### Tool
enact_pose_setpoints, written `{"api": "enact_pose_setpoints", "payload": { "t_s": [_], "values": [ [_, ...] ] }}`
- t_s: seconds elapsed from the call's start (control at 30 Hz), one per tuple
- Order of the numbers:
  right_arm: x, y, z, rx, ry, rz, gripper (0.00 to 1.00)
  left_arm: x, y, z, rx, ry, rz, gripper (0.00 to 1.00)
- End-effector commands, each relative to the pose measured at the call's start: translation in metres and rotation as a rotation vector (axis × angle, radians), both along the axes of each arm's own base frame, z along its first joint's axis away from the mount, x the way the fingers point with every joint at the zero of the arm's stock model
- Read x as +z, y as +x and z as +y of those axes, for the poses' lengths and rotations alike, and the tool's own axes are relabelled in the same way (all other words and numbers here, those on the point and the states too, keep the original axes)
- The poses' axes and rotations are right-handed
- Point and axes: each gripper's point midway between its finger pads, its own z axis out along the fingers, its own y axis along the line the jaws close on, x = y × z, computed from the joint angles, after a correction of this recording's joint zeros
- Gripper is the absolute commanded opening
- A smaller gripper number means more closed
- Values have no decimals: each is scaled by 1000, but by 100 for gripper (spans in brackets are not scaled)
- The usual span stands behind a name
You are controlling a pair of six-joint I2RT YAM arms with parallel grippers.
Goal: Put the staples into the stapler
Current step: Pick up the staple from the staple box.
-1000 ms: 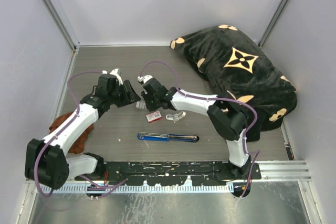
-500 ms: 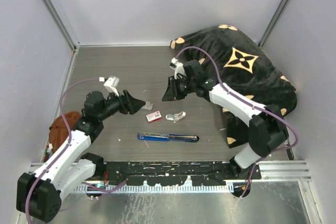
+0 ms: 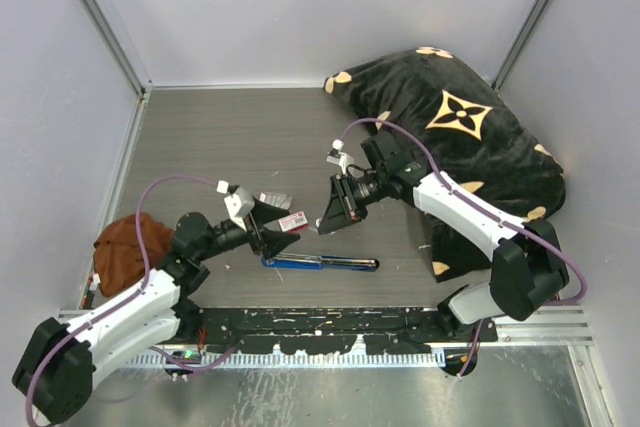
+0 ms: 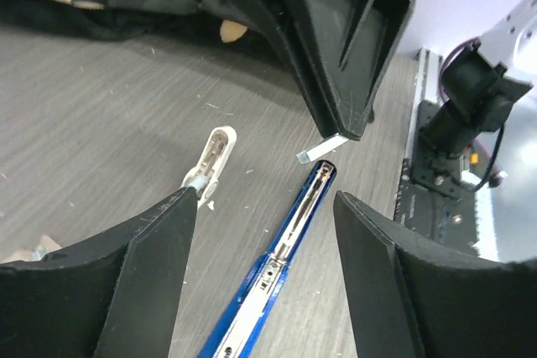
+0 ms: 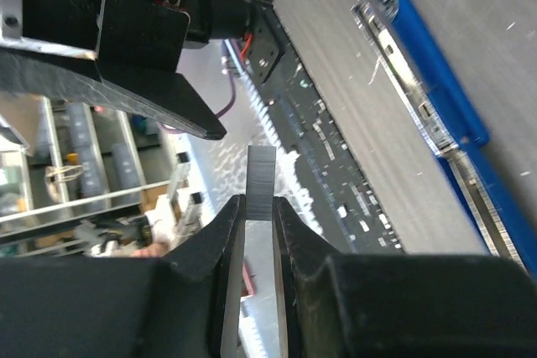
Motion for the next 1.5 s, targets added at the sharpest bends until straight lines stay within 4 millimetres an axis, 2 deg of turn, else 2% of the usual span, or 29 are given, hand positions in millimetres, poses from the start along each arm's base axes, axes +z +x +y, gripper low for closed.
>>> {"api": "enact_pose_setpoints", "payload": {
  "t_s": [0.0, 0.17, 0.5, 0.9, 1.13, 1.47],
  "values": [
    [26, -25, -1, 39, 74, 128, 20, 34, -8, -2, 37, -27, -326, 67],
    [30, -29, 0, -14, 76, 241, 21, 43, -19, -11, 83, 33, -504, 63],
    [30, -31, 3, -69, 87, 387, 22, 35, -33, -35, 110, 192, -713, 59],
    [28, -35, 2, -97, 94, 458, 22, 37, -35, -48, 177, 229, -809, 55],
    [25, -37, 2, -101, 83, 487, 22, 48, -36, -45, 222, 196, -828, 54],
    [24, -36, 2, -115, 77, 509, 22, 41, -40, -52, 189, 218, -845, 47]
  ]
}}
